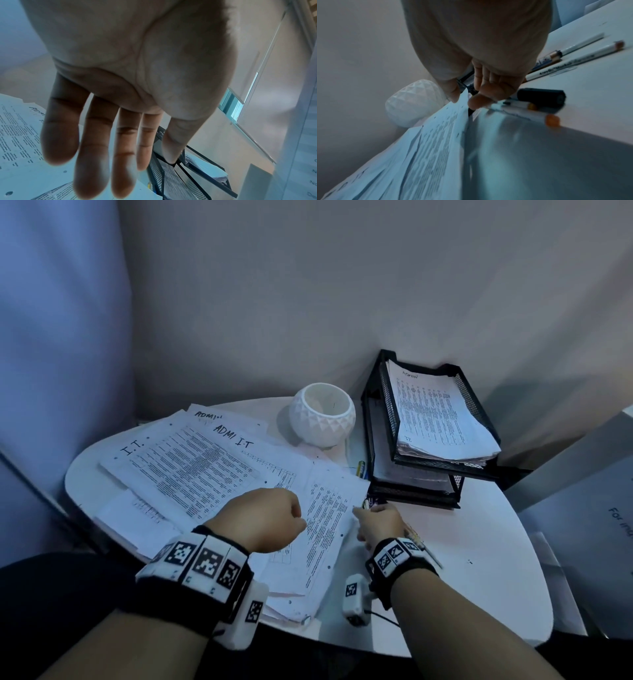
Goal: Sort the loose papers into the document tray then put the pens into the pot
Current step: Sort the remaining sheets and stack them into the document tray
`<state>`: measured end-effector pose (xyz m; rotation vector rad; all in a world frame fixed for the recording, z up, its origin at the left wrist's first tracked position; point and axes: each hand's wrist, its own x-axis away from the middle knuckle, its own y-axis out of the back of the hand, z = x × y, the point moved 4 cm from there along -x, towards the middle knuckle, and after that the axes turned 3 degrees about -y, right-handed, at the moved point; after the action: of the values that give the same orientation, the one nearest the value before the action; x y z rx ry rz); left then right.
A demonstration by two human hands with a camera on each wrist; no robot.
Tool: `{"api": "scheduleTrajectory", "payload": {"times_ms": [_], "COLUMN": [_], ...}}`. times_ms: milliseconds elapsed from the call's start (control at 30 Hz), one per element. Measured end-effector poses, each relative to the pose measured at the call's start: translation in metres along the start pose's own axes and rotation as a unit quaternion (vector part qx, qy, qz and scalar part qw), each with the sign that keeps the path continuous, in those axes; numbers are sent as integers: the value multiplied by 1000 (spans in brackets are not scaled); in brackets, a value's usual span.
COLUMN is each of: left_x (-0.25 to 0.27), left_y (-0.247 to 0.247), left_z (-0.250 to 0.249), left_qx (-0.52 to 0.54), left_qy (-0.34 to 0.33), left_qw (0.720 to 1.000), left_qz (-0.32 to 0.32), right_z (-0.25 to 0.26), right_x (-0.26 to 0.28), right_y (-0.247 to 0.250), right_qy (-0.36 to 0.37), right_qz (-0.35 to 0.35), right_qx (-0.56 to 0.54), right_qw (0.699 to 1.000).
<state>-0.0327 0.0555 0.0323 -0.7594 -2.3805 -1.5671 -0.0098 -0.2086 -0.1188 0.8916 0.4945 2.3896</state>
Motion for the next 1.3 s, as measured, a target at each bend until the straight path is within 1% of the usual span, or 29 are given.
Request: {"api": "scheduleTrajectory", "payload": {"times_ms": [67,133,200,267,433,567,633,700,767,933,1000,1033,1167,1300], "left_x": [0,0,0,0,-1,-9,-15,-26,-37,-54,-62,-63,-71,-73], "left_y": [2,3,2,2,8,9,4,-7,-18,-46,-57,-60,-65,-58], "left_z": [1,3,5,7,12,21,28,39,52,104,120,122,123,116], "left_qx": [6,12,16,21,46,71,57,26,-11,-75,-82,-82,-85,-86], "left_qy": [0,-2,-2,0,7,28,47,75,109,223,249,253,230,202], "left_qw": [1000,1000,1000,1000,998,993,992,993,991,970,964,963,968,972], "left_qz": [-6,-10,-13,-17,-41,-94,-103,-89,-78,-63,-49,-47,-57,-90], "right_z": [-8,-11,-9,-5,11,5,-4,-15,-23,-38,-42,-43,-45,-45], "right_x": [6,14,21,24,37,38,34,31,31,32,32,33,30,29], "right_y": [-8,-14,-11,0,57,106,123,133,137,134,131,130,123,113], "right_qy": [1,18,45,72,143,162,149,130,108,74,59,54,40,30], "right_qz": [25,43,35,21,-21,-42,-48,-51,-40,-8,-2,3,17,27], "right_qx": [16,39,54,42,2,-69,-113,-157,-189,-205,-204,-204,-203,-213], "right_qw": [1000,998,997,996,989,983,981,978,975,976,977,977,978,976]}}
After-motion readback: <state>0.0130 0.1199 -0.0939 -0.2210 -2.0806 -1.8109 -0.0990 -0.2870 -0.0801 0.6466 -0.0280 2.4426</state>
